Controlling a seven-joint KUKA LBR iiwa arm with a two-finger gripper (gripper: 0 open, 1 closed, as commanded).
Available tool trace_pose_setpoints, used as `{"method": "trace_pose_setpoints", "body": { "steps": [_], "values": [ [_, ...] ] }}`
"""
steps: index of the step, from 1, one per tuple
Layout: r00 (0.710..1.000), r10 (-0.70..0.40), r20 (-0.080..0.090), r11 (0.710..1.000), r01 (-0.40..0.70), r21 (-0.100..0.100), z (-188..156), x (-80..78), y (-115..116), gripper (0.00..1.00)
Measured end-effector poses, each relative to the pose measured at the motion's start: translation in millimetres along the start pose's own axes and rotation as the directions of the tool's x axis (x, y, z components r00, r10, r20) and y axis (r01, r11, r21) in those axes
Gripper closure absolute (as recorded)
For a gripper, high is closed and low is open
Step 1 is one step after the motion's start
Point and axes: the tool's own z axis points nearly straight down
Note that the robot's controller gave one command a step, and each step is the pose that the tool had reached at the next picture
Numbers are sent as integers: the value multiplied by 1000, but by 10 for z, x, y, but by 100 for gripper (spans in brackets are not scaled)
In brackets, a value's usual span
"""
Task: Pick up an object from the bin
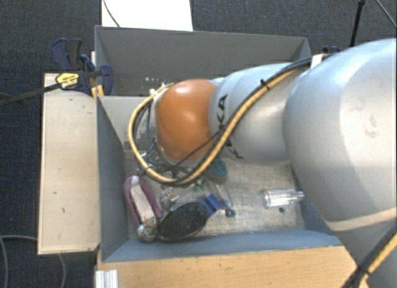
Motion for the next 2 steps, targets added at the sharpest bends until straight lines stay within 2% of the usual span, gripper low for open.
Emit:
{"method": "trace_pose_setpoints", "body": {
  "steps": [1,2],
  "values": [
    [989,148,-7,989,-148,-1,-730,685,-603,0],
    [971,-238,-9,971,238,-8,184,866,-481,0]
  ]
}}
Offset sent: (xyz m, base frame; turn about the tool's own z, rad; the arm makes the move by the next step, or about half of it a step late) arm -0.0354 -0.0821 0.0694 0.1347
